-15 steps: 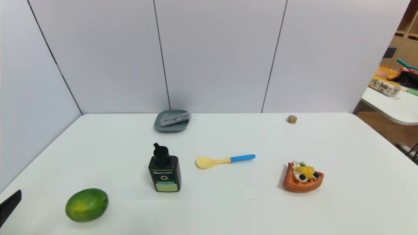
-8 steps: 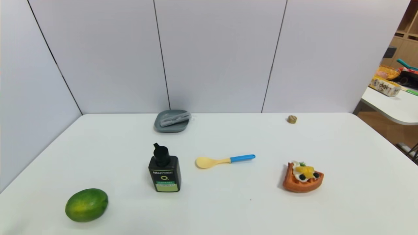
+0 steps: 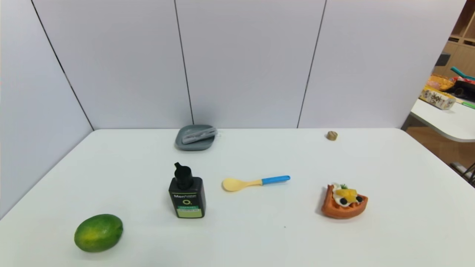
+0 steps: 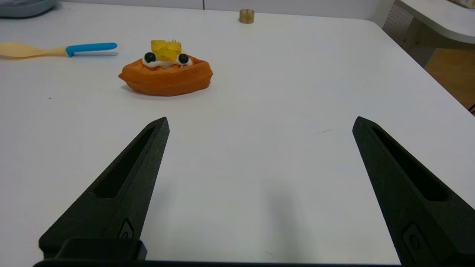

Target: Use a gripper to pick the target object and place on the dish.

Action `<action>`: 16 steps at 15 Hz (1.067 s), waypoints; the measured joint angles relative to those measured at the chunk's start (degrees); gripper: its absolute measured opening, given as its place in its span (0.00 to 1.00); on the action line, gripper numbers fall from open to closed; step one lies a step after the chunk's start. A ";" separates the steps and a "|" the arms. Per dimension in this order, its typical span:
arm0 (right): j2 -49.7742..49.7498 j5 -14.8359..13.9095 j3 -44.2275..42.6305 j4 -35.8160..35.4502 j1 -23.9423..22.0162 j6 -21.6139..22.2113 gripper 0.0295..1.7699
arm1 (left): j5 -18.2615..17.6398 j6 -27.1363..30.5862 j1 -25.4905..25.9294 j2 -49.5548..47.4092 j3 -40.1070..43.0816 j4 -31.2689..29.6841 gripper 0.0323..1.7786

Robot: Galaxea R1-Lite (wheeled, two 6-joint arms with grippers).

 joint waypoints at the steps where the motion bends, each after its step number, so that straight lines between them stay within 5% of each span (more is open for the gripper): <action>1: 0.00 0.00 0.00 -0.02 0.00 0.00 0.97 | -0.16 -0.77 0.00 -0.28 0.02 -0.09 0.95; 16: 0.00 0.00 0.00 0.00 0.00 0.02 0.97 | 0.38 -4.85 0.00 -0.52 0.05 -0.20 0.95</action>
